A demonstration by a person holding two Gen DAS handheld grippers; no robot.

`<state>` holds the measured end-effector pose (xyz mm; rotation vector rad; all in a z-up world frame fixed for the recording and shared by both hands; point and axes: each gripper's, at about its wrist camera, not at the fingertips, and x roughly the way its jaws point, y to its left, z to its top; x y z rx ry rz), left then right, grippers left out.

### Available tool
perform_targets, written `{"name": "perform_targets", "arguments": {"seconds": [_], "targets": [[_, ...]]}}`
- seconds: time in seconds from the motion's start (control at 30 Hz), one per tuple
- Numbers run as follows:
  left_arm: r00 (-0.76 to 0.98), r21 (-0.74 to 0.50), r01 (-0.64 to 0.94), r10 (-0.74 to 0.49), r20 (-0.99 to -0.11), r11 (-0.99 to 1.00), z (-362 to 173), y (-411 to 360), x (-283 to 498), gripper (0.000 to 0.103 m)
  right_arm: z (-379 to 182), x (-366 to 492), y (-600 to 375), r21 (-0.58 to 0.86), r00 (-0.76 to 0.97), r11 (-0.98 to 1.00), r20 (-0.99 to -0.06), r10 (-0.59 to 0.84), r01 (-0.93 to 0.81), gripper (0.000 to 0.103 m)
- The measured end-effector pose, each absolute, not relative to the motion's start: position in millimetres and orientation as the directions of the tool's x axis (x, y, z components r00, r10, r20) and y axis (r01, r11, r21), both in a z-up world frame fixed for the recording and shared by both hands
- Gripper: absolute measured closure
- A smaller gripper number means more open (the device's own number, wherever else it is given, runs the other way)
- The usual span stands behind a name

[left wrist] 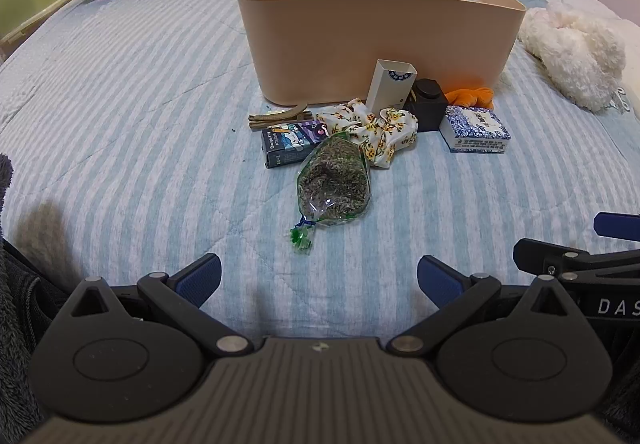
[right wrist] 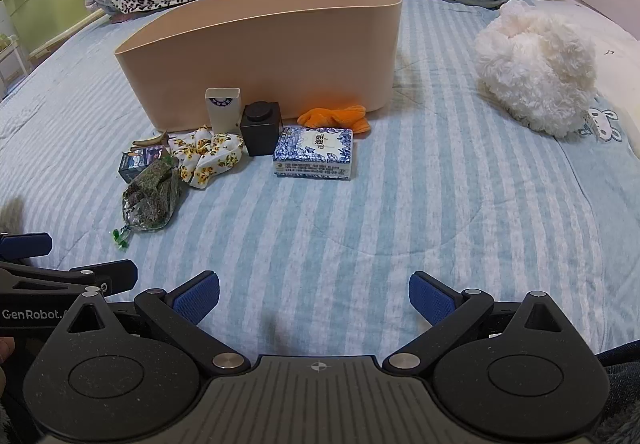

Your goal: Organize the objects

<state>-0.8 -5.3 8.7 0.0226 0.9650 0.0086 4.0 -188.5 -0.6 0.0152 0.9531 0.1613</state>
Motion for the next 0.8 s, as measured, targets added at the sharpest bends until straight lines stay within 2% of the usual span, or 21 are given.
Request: {"name": "perform_targets", "arguments": {"seconds": [0.8], "targets": [[0.571, 0.023, 0.003, 0.017, -0.821, 1.0, 7.1, -4.2, -0.9, 0.0, -0.2, 4.7, -190.0, 0.086, 0.569, 0.988, -0.809, 0.145, -0.131, 0.0]]}}
